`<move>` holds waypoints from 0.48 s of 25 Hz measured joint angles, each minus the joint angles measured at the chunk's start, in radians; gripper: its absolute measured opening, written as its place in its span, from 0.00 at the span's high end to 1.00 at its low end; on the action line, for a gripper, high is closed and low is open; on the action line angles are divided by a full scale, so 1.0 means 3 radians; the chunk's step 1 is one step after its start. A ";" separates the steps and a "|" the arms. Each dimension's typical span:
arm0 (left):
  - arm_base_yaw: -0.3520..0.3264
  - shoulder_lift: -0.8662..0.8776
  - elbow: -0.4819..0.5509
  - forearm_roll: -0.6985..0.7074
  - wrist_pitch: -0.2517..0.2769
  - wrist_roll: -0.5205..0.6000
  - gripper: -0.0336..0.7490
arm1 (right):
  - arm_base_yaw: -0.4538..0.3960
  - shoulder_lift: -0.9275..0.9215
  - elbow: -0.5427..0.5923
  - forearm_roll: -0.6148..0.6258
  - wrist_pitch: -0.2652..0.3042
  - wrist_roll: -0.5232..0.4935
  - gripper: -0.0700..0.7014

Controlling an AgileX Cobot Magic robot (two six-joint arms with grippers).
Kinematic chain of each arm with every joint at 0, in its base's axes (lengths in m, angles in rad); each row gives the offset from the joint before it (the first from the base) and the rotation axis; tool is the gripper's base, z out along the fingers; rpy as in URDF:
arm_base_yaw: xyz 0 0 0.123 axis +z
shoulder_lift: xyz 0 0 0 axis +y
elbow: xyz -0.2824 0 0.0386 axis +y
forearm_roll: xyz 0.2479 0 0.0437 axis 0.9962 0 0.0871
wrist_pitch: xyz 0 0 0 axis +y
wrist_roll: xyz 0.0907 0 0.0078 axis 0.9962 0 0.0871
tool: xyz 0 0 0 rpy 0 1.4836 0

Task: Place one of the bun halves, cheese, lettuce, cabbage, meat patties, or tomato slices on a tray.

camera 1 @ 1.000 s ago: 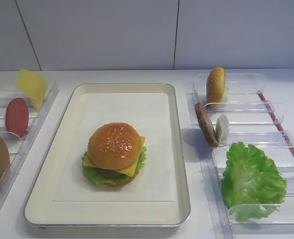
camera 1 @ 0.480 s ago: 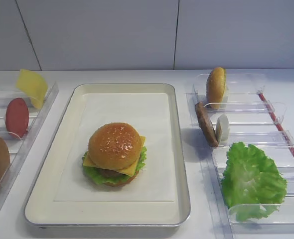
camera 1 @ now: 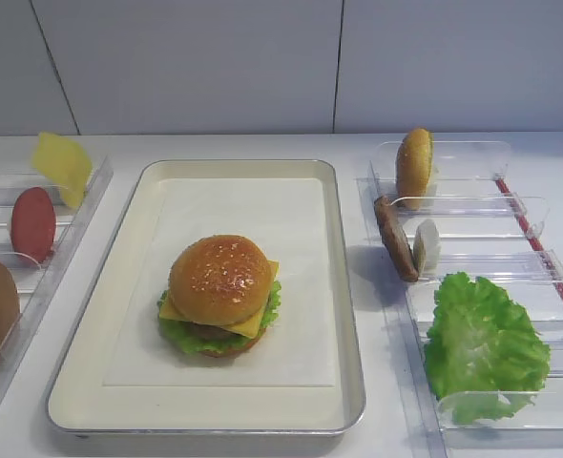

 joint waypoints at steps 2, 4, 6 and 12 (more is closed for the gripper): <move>0.0000 0.0000 0.0000 0.0000 0.0000 0.0000 0.56 | 0.0000 0.0000 0.0000 0.0000 0.0000 0.0000 0.32; 0.0000 0.0000 0.0000 0.0000 0.0000 0.0000 0.56 | 0.0000 0.0000 0.0000 0.0000 0.0000 0.0000 0.32; 0.0000 0.0000 0.0000 0.0000 0.0000 0.0000 0.56 | 0.0000 0.0000 0.0000 0.0000 0.0000 0.0000 0.32; 0.0000 0.0000 0.0000 0.0000 0.0000 0.0000 0.56 | 0.0000 0.0000 0.0000 0.0000 0.0000 0.0000 0.32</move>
